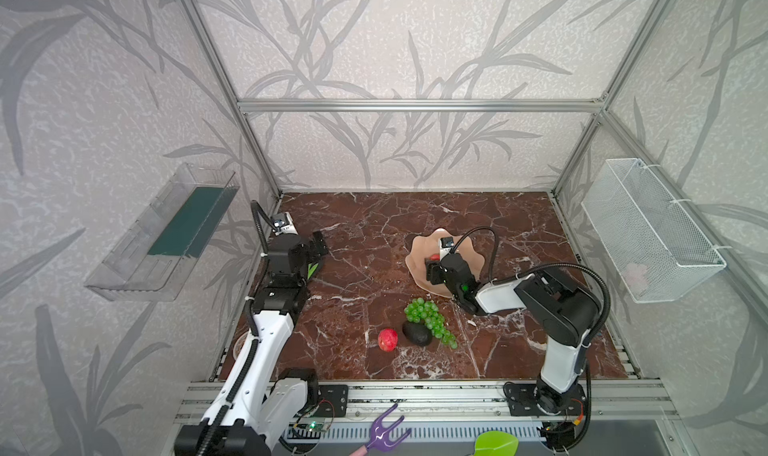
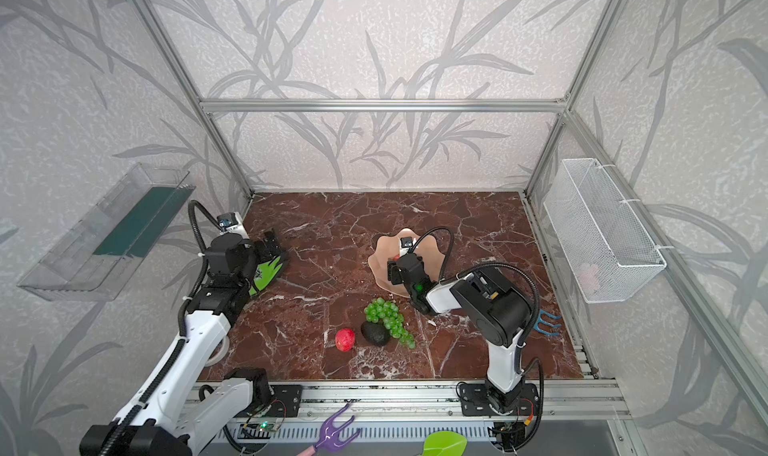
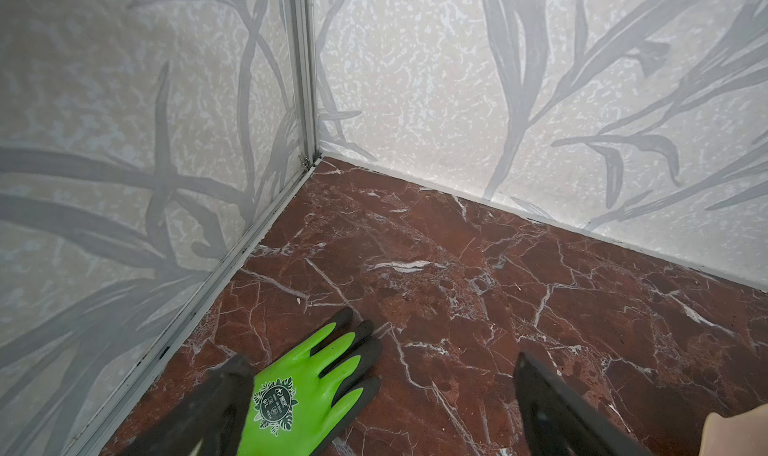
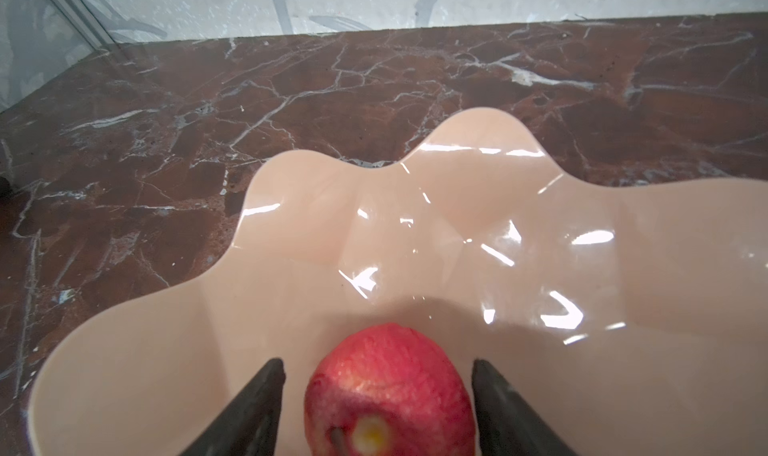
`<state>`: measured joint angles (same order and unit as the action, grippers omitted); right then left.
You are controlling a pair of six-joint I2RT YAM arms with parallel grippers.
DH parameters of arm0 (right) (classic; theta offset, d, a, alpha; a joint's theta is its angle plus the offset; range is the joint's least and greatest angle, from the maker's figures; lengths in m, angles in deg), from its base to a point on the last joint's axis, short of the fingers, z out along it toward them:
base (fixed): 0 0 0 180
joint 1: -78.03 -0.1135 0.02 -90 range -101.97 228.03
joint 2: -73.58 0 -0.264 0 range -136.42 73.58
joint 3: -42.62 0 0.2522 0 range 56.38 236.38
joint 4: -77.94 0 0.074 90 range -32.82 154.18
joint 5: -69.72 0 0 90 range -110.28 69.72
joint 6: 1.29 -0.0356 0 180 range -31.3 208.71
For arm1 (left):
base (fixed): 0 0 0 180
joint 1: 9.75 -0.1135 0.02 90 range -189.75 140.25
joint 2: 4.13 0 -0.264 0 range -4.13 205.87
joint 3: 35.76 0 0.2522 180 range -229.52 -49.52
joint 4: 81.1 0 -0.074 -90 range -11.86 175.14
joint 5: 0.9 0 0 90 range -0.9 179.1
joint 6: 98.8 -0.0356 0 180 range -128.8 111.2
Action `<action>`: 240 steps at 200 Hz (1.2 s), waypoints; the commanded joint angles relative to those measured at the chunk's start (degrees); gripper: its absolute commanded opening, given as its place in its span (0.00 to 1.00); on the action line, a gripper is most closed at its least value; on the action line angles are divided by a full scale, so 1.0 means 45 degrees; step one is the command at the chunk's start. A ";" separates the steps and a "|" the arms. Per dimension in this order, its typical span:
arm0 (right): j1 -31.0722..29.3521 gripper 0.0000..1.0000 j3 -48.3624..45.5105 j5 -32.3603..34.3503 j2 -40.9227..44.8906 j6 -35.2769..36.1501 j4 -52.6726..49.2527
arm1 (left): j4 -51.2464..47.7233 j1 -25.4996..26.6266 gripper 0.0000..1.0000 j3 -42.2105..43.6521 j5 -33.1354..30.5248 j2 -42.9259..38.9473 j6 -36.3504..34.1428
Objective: Place and organize the fake fruits in the fruit bowl
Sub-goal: 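Carry the apple over the peach bowl and release it inside, then grasp the larger red apple with the left gripper while the right gripper withdraws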
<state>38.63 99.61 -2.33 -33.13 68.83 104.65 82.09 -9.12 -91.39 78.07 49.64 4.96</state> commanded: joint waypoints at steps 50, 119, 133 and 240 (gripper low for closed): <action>0.0083 0.86 0.1837 0.0834 0.4237 0.0401 -0.5308 | -0.0892 0.0082 0.98 -0.0413 0.0987 -0.0011 0.0440; 0.0441 0.94 0.1670 0.0191 0.6884 0.0896 -0.9318 | -0.5609 0.1482 0.93 -0.1227 0.5228 -0.0236 0.1325; 0.0532 0.95 0.1134 0.0010 0.7420 0.0883 -0.9120 | -0.6740 0.2769 0.93 -0.1397 0.4589 -0.0449 0.1402; 0.1328 0.97 0.0259 -0.0708 0.7934 0.0304 -0.8446 | -0.8655 0.8460 0.92 0.1710 0.4601 -0.2475 0.5921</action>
<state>44.21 101.57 -4.29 1.95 70.90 65.61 45.50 25.72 -87.41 98.42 40.86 23.71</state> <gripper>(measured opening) 0.967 0.917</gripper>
